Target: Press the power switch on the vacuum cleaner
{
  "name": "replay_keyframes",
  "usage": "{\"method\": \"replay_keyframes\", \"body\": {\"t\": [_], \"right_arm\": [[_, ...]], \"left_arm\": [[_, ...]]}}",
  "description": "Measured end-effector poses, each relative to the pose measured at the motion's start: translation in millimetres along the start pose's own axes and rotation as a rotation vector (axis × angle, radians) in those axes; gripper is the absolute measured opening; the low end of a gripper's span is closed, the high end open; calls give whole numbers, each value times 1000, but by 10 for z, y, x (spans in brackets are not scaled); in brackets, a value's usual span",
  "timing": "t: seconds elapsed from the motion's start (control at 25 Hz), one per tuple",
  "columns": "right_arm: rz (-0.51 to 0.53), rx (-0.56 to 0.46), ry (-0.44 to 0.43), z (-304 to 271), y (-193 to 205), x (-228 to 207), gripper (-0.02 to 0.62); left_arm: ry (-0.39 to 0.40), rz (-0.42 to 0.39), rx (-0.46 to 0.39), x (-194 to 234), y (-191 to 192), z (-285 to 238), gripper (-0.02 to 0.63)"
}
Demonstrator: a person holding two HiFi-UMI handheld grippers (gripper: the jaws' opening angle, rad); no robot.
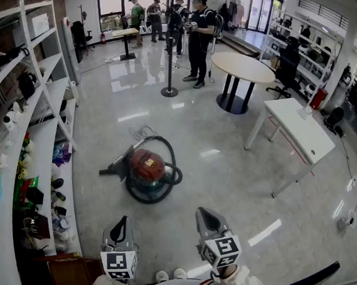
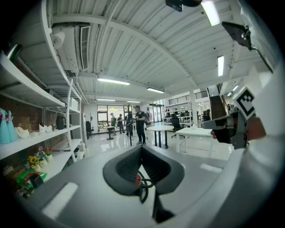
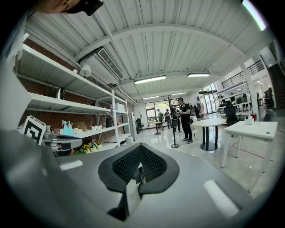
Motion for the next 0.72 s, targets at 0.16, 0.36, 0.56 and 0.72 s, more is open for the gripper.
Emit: {"method": "replay_keyframes", "body": {"t": [0.16,0.36,0.56,0.72], "right_arm": [[-1,1,-2,25,6,2,-2],[-2,3,-3,29,11,0,-2],[-11,-5,-2,58,28,19,0],[-22,-7,-1,73,27,46,0]], "left_arm": [[0,7,0,-26,1,22,0],[-3,10,4,-27,17,31,0],[-2,11,1,-15,35,53,0],[0,13,2,5,36,72,0]]}}
Point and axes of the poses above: the fingertips, and each gripper's own axes: z backward along the fingers, x to its left, y out of its underside, the point moved 3 cm from there along z, backward along the fingers, and after that the axes turned 12 degrees about z, right-handed, at the moved point
